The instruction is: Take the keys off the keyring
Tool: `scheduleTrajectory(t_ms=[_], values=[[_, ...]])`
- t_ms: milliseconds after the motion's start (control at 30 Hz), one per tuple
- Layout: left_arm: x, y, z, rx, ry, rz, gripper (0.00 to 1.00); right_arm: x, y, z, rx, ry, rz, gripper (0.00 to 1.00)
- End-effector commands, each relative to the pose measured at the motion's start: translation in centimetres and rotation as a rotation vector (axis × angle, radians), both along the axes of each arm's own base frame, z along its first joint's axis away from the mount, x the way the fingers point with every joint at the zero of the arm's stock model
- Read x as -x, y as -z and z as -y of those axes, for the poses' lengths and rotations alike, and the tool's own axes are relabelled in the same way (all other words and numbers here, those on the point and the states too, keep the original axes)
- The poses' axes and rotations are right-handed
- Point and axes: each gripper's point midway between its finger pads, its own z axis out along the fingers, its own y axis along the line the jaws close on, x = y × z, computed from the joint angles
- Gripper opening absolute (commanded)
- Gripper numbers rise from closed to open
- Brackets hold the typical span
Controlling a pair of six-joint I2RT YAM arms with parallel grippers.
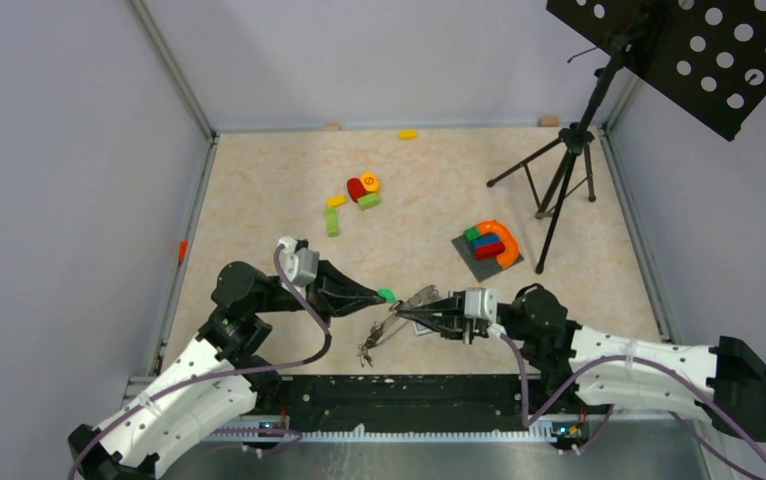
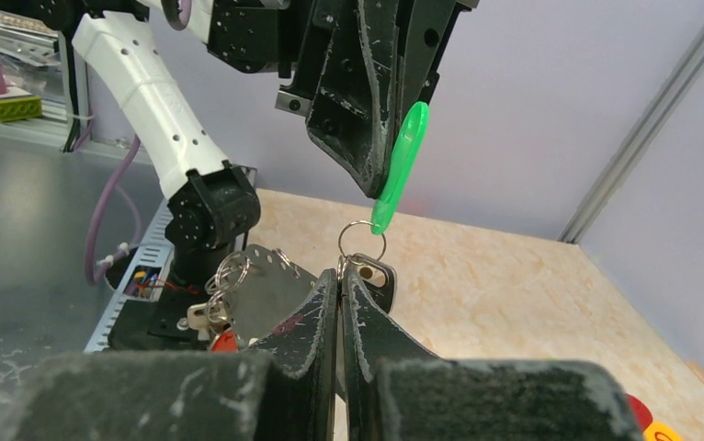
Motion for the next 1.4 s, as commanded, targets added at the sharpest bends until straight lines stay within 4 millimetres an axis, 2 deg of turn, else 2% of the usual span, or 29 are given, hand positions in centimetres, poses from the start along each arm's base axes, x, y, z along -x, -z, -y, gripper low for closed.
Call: scheduleTrajectory(t_ms=[0, 433, 900, 1267, 1367], values=[[-0.2, -3.2, -0.3, 0.068, -0.024, 0.095, 0.0, 0.4, -2.1, -0.7, -0.015, -0.028, 0.0, 0.0], [-0.1, -2.1, 0.8, 0.019, 0.061, 0.053, 0.0, 0.0, -2.1, -1.6, -0.023, -0.028, -0.03, 0.0], [-1.5, -2.0, 1.2, 0.019, 0.007, 0.015, 0.0, 0.7, -2.6, -1.0, -0.128, -0.071, -0.085, 0.0], [-1.8, -2.6, 0.8, 0.046, -0.04, 0.006, 0.37, 0.9, -2.6, -0.8, -0.145, -0.083, -0.093, 0.0], [-1.9, -3.0, 0.7, 0.056, -0.06, 0.008, 0.42, 0.9, -2.5, -0.8, -0.145, -0.078, -0.095, 0.0]])
